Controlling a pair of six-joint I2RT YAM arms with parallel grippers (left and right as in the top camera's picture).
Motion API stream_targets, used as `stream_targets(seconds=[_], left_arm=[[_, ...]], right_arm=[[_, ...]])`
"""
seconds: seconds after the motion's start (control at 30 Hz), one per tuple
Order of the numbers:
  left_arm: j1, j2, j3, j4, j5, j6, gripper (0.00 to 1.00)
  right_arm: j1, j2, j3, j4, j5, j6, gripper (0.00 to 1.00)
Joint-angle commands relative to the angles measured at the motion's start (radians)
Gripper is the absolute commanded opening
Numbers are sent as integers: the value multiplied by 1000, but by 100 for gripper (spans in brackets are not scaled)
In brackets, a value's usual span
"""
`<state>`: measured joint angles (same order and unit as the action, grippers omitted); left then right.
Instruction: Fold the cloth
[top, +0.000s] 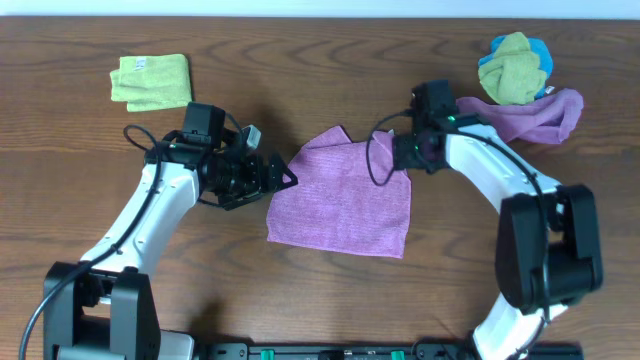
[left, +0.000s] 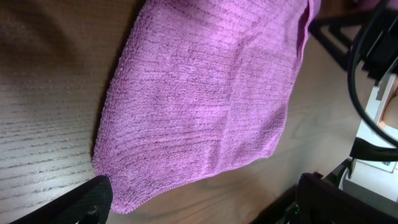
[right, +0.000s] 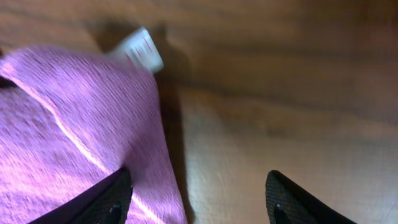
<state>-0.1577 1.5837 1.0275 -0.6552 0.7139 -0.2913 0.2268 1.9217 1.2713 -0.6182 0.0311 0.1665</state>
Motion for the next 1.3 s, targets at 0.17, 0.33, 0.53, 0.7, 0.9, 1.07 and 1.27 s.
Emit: stream_targets(seconds=[0.17, 0.33, 0.53, 0.7, 0.9, 1.07, 1.27], left_arm=[[-2, -11, 14, -29, -7, -1, 96], [-2, -11, 14, -29, -7, -1, 95], [-2, -11, 14, -25, -7, -1, 95], [-2, -11, 14, -25, -7, -3, 95], [-2, -11, 14, -25, 11, -4, 96], [-2, -11, 14, -26, 12, -4, 95], [-2, -11, 14, -25, 12, -4, 95]], right_arm=[[31, 16, 85, -10, 50, -44, 68], [53, 16, 85, -45, 47, -46, 69], [110, 16, 85, -60, 48, -61, 69], [120, 37, 85, -53, 83, -71, 69], [121, 96, 85, -44, 121, -93, 65], [121, 104, 85, -9, 189, -93, 50], [121, 103, 85, -2, 280, -93, 10]])
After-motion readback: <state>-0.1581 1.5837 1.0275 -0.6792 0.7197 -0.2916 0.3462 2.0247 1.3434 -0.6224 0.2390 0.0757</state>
